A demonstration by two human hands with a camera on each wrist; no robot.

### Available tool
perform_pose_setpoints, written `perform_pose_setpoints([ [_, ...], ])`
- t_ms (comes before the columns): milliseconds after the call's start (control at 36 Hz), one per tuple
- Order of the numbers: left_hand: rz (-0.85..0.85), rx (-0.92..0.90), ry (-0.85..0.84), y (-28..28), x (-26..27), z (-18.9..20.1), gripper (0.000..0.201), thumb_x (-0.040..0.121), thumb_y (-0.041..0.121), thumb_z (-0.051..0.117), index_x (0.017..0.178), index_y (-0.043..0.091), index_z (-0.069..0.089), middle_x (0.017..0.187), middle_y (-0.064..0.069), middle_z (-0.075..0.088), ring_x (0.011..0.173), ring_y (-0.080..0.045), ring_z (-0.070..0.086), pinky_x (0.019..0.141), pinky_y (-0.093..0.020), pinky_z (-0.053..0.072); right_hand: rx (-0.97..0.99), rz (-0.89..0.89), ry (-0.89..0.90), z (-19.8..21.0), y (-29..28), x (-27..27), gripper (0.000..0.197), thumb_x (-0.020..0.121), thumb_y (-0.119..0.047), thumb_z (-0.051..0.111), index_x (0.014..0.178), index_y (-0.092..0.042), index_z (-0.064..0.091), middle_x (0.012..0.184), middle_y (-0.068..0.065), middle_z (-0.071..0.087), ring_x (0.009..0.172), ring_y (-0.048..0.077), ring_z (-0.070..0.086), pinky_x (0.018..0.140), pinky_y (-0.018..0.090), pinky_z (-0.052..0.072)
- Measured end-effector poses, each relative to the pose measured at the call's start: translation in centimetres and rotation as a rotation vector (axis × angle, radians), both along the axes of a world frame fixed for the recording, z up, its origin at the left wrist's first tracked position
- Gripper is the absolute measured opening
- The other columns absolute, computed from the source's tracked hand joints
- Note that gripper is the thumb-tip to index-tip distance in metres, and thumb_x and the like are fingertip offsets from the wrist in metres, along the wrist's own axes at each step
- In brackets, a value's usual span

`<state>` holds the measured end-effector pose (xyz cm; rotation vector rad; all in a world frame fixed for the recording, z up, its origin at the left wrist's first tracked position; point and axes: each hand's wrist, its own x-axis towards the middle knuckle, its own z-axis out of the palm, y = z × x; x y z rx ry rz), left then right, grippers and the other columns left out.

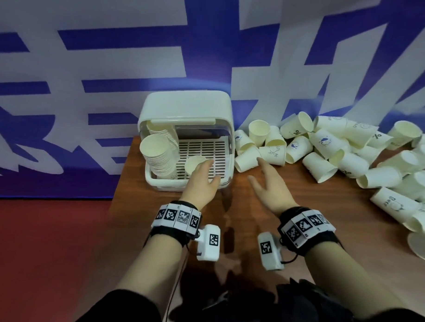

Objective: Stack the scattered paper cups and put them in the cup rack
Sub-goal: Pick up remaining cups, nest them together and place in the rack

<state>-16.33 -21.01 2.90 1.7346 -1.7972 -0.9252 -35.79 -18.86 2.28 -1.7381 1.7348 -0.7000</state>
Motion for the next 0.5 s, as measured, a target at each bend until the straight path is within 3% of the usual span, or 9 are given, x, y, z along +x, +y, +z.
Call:
perform_pose_setpoints([
  [250, -0.055, 0.065, 0.031, 1.1, -6.7, -0.2, 0.051, 0.096, 0.023, 0.052, 0.143, 0.017, 0.036, 0.142, 0.001, 0.044, 0.129, -0.015, 0.043, 0.103, -0.026, 0.033, 0.004, -0.095, 0.005, -0.4, 1.9, -7.4, 0.055, 0.095, -0.033, 0.051, 0.143, -0.013, 0.034, 0.144, 0.007, 0.042, 0.129, 0.024, 0.043, 0.106, 0.049, 0.035],
  [389, -0.051, 0.109, 0.04, 1.5, -9.4, -1.0, 0.051, 0.096, 0.023, 0.052, 0.143, 0.017, 0.036, 0.141, 0.0, 0.044, 0.129, -0.015, 0.042, 0.11, -0.036, 0.036, 0.014, -0.193, 0.012, -0.8, 2.3, -11.0, 0.048, 0.094, -0.03, 0.052, 0.137, -0.01, 0.042, 0.136, 0.008, 0.05, 0.121, 0.026, 0.049, 0.103, 0.047, 0.039],
  [500, -0.023, 0.11, 0.017, 1.1, -11.1, -1.7, 0.05, 0.095, 0.023, 0.053, 0.142, 0.016, 0.038, 0.14, -0.001, 0.045, 0.128, -0.016, 0.043, 0.109, -0.035, 0.035, 0.043, -0.257, 0.003, -1.0, 2.1, -13.4, 0.043, 0.093, -0.029, 0.053, 0.131, -0.011, 0.047, 0.129, 0.009, 0.055, 0.115, 0.028, 0.053, 0.101, 0.048, 0.04],
])
